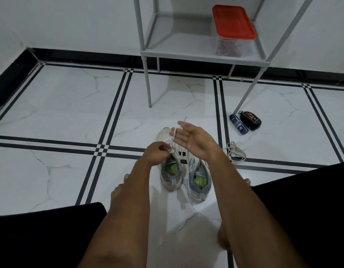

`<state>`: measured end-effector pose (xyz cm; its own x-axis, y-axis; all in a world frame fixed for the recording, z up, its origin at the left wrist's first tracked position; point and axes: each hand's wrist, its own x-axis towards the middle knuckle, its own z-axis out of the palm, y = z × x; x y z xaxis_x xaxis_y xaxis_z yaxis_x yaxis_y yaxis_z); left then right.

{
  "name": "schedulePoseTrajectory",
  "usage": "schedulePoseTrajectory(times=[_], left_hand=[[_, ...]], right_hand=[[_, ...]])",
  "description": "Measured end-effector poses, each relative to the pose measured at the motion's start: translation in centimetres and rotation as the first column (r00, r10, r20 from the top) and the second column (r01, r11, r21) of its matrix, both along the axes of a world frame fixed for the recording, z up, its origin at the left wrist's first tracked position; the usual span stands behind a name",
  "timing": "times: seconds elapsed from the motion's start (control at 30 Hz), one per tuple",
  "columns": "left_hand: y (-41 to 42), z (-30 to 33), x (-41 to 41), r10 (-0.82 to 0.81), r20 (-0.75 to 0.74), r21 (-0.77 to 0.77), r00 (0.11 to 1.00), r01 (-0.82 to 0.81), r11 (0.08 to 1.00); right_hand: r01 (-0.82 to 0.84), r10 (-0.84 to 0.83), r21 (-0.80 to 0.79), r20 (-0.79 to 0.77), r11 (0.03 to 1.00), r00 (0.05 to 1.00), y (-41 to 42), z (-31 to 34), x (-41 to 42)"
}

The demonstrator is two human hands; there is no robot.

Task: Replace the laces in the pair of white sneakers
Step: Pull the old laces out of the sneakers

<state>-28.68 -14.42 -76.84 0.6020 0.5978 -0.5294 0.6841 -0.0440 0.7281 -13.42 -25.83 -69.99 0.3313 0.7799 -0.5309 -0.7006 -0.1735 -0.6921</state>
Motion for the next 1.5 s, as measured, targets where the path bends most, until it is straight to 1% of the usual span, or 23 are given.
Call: schedulePoseTrajectory(times=[0.03,0.07,0.1,0.13,0.17,0.2,0.23,0.27,0.33,0.4,0.47,0.57,0.67,0.8,0.97,1.03,1.1,1.13,1.23,1.3,1.37,1.43,1.5], left_hand=[[-0.3,-0.4,-0.1,-0.011,-0.018,0.03,1.0,0.011,0.999],[-0.6,-0.7,-0.4,-0.002,-0.018,0.077,1.0,0.003,0.997],[-0.9,-1.0,-0.6,0.018,0.0,0.132,1.0,-0.018,0.991],[-1.2,-1.2,-0.7,0.033,0.015,0.179,0.999,-0.035,0.983],[-1.3,-1.2,-0.8,0.037,0.021,0.215,0.999,-0.04,0.976],[-1.4,-1.2,-0.7,0.032,0.012,0.24,0.999,-0.034,0.97],[-1.6,-1.0,-0.7,0.022,-0.002,0.259,1.0,-0.021,0.966],[-1.7,-0.8,-0.6,0.017,-0.031,0.27,0.999,-0.008,0.963],[-1.8,-0.3,-0.2,0.019,-0.076,0.26,0.997,0.002,0.966],[-2.2,0.1,0.3,0.024,-0.07,0.207,0.997,-0.009,0.978],[-2.3,0.9,1.0,0.164,0.012,0.029,0.986,-0.165,0.986],[-1.5,3.0,1.9,0.516,0.169,-0.332,0.839,-0.445,0.832],[0.8,5.9,2.0,0.674,0.3,-0.51,0.675,-0.483,0.712],[4.2,8.1,1.0,0.845,0.361,-0.622,0.394,-0.573,0.533],[5.6,5.4,-1.9,0.953,0.184,-0.606,0.242,-0.735,0.304],[4.6,3.8,-2.6,0.957,0.078,-0.377,0.279,-0.881,0.288],[3.1,2.2,-3.1,0.932,-0.021,-0.181,0.362,-0.918,0.353],[2.4,1.5,-3.2,0.904,-0.037,-0.153,0.426,-0.896,0.416],[0.3,0.8,-3.0,0.605,-0.116,-0.271,0.788,-0.611,0.744],[-0.6,0.4,-2.8,0.32,-0.128,-0.315,0.939,-0.345,0.884],[-1.2,-0.4,-2.5,0.162,-0.085,-0.226,0.983,-0.178,0.958],[-1.4,-1.4,-2.5,0.15,-0.043,-0.117,0.988,-0.154,0.981],[-1.2,-2.1,-2.8,0.178,-0.02,-0.048,0.984,-0.179,0.983]], right_hand=[[0.026,-0.026,0.046,0.001,0.999,1.0,0.2,0.5,0.4],[0.018,-0.019,0.013,0.085,1.0,0.996,0.4,0.9,0.7],[-0.008,0.036,-0.11,0.248,0.994,0.968,0.5,1.0,0.9],[-0.02,0.149,-0.283,0.442,0.959,0.884,0.4,1.0,0.9],[0.01,0.297,-0.45,0.605,0.893,0.739,0.2,0.7,0.8],[0.05,0.432,-0.563,0.685,0.825,0.587,-0.1,0.0,0.7],[0.045,0.534,-0.631,0.69,0.774,0.489,-0.4,-0.7,0.2],[0.002,0.592,-0.671,0.656,0.742,0.467,-0.8,-1.3,-0.7],[-0.101,0.633,-0.692,0.579,0.715,0.514,-1.5,-2.6,-2.5],[-0.125,0.636,-0.673,0.599,0.729,0.486,-2.1,-3.9,-4.2],[-0.062,0.608,-0.652,0.662,0.755,0.438,-2.6,-5.2,-5.3],[-0.032,0.604,-0.646,0.693,0.763,0.393,-3.4,-6.8,-6.0],[-0.033,0.617,-0.651,0.7,0.758,0.359,-3.7,-7.8,-5.9],[-0.055,0.615,-0.648,0.688,0.759,0.385,-3.4,-7.7,-6.0],[-0.077,0.62,-0.648,0.678,0.757,0.394,-3.2,-7.2,-6.1],[-0.074,0.578,-0.611,0.692,0.788,0.432,-3.1,-7.2,-6.0],[-0.066,0.539,-0.572,0.719,0.817,0.439,-2.8,-7.2,-6.0],[-0.065,0.522,-0.553,0.733,0.831,0.437,-2.6,-7.2,-6.0],[-0.051,0.494,-0.522,0.764,0.851,0.416,-1.7,-6.9,-6.0],[-0.04,0.493,-0.524,0.768,0.851,0.408,-1.1,-6.8,-6.1],[-0.011,0.507,-0.554,0.755,0.833,0.417,-0.5,-6.8,-5.9],[-0.022,0.52,-0.574,0.723,0.818,0.455,0.0,-6.6,-5.4],[-0.058,0.502,-0.572,0.662,0.818,0.556,0.4,-5.6,-5.0]])
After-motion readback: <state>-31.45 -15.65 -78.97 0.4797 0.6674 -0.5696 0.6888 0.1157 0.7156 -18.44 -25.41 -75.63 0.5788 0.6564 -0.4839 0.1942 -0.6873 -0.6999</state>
